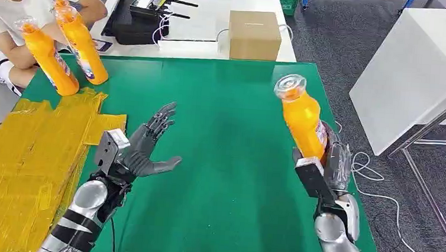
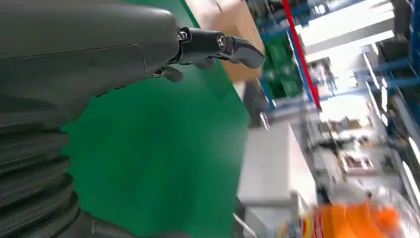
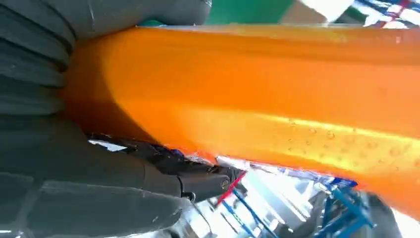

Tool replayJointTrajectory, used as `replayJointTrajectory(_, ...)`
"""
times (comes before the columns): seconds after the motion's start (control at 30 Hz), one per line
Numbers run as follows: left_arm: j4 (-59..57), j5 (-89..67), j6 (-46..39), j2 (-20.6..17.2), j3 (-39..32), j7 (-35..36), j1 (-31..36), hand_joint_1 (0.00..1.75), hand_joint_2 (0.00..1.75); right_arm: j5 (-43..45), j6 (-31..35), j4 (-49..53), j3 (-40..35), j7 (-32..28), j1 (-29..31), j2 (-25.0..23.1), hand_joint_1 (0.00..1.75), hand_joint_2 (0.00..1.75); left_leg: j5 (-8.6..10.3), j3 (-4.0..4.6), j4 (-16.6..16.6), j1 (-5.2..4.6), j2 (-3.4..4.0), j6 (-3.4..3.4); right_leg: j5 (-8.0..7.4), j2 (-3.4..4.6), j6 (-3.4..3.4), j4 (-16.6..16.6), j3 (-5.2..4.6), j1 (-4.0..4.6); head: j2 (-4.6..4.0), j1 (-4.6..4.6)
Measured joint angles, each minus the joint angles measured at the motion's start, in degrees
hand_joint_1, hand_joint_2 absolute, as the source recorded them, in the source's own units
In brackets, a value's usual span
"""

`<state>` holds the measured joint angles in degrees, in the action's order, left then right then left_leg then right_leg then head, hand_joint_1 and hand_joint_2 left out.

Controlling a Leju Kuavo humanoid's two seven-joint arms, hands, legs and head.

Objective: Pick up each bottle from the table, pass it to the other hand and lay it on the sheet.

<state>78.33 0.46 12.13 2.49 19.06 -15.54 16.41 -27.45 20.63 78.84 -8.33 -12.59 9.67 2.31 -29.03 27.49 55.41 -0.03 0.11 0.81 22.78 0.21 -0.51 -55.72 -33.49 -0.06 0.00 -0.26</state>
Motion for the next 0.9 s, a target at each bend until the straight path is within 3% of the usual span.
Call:
replayJointTrajectory(0.27, -2.8, 5.3, 0.2, 0.0, 3.4, 1.4, 3.8, 0.00, 1.75, 8.6, -1.1, -3.3, 0.1, -3.3, 2.7, -4.2, 1.75, 1.75, 0.00, 0.04, 0.0, 0.01, -0.02, 0.00, 0.00, -0.01, 0.00, 0.0, -0.06, 0.02, 0.00, 0.00)
replayJointTrajectory(0.57, -5.7, 7.4, 0.0, 0.6, 6.6, 2.3, 7.7, 0.00, 1.75, 11.4, -5.7, -11.5, -4.2, -5.5, 6.1, -9.3, 1.75, 1.75, 0.01, 0.06, 0.0, 0.03, -0.05, -0.01, 0.00, -0.03, 0.00, 0.0, -0.08, 0.05, 0.00, 0.00)
replayJointTrajectory(0.9, -7.4, 7.6, -0.2, 0.6, 7.6, 2.3, 8.6, 0.00, 1.75, 12.2, -5.7, -14.9, -5.9, -6.0, 7.1, -9.9, 1.75, 1.75, 0.01, 0.09, 0.0, 0.01, -0.04, -0.01, 0.00, -0.02, 0.00, 0.0, -0.08, 0.00, 0.00, 0.00)
